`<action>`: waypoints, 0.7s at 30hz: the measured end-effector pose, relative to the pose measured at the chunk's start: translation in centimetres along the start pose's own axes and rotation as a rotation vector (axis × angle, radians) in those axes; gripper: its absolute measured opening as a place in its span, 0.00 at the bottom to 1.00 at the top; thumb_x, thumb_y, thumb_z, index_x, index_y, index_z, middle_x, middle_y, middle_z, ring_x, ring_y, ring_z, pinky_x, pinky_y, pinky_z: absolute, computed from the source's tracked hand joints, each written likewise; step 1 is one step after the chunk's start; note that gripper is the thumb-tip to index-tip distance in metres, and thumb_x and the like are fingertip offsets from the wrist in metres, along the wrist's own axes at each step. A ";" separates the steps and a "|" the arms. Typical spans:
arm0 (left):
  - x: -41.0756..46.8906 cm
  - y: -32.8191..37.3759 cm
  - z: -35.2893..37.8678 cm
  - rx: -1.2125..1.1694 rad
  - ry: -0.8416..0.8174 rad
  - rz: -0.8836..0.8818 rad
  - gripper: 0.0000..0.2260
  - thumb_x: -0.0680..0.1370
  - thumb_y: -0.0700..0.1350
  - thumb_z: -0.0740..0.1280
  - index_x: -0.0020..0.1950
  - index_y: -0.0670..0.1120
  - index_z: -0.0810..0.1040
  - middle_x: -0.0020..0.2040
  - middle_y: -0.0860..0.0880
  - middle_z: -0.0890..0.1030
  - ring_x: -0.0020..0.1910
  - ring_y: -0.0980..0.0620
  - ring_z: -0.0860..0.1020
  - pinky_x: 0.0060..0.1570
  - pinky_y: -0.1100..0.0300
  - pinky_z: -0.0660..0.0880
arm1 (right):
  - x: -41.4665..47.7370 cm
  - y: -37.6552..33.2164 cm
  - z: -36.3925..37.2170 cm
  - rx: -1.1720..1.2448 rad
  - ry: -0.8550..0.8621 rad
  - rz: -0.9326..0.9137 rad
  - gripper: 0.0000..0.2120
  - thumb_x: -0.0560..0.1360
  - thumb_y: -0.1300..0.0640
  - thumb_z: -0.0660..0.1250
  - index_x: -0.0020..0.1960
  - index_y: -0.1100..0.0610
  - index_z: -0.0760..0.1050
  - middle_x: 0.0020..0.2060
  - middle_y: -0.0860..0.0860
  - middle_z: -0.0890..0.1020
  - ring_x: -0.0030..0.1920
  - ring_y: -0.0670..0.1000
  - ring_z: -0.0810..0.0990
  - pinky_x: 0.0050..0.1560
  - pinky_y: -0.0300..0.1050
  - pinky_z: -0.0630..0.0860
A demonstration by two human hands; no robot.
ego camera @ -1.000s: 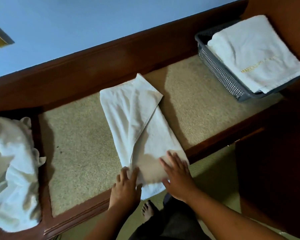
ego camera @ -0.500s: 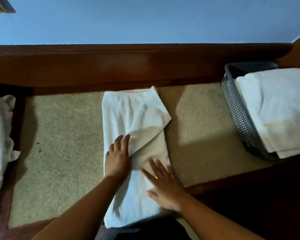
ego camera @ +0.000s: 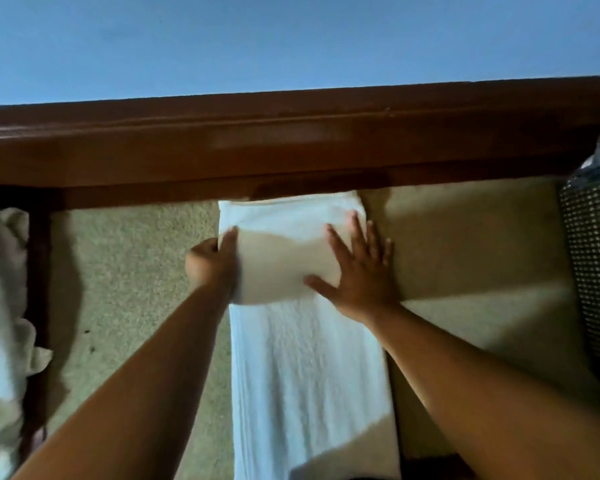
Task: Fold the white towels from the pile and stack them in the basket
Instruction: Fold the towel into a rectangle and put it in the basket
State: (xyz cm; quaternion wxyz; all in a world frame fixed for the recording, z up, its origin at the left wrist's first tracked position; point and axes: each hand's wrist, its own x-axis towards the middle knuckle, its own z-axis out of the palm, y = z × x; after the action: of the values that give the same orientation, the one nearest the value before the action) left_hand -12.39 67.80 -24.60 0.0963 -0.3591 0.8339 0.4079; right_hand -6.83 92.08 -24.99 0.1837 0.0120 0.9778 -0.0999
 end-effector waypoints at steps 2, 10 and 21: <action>1.3 0.2 0.3 -0.026 -0.028 -0.056 0.27 0.75 0.62 0.71 0.28 0.42 0.72 0.25 0.49 0.72 0.27 0.49 0.72 0.31 0.57 0.69 | 2.2 -0.3 -0.3 -0.017 0.063 0.020 0.43 0.71 0.21 0.48 0.80 0.39 0.43 0.81 0.52 0.38 0.80 0.61 0.41 0.74 0.71 0.44; 3.8 4.0 -0.2 0.291 -0.006 0.137 0.30 0.63 0.75 0.70 0.35 0.47 0.76 0.31 0.53 0.80 0.33 0.51 0.80 0.32 0.59 0.72 | 3.9 -0.5 -0.1 0.020 0.067 0.035 0.44 0.72 0.22 0.47 0.81 0.41 0.40 0.81 0.54 0.39 0.80 0.60 0.41 0.75 0.70 0.43; -7.4 -5.2 -3.7 0.129 -0.257 0.105 0.24 0.65 0.67 0.77 0.45 0.47 0.82 0.38 0.52 0.84 0.38 0.50 0.83 0.32 0.57 0.76 | -8.3 0.7 -0.7 0.816 -0.028 0.438 0.28 0.73 0.47 0.75 0.66 0.57 0.71 0.58 0.54 0.81 0.54 0.54 0.82 0.51 0.47 0.78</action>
State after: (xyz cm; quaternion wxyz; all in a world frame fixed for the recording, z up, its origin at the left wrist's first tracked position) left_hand -3.03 66.74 -22.00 0.2039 -0.2528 0.8568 0.4005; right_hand 0.67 93.00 -21.54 0.1942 0.2881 0.8303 -0.4358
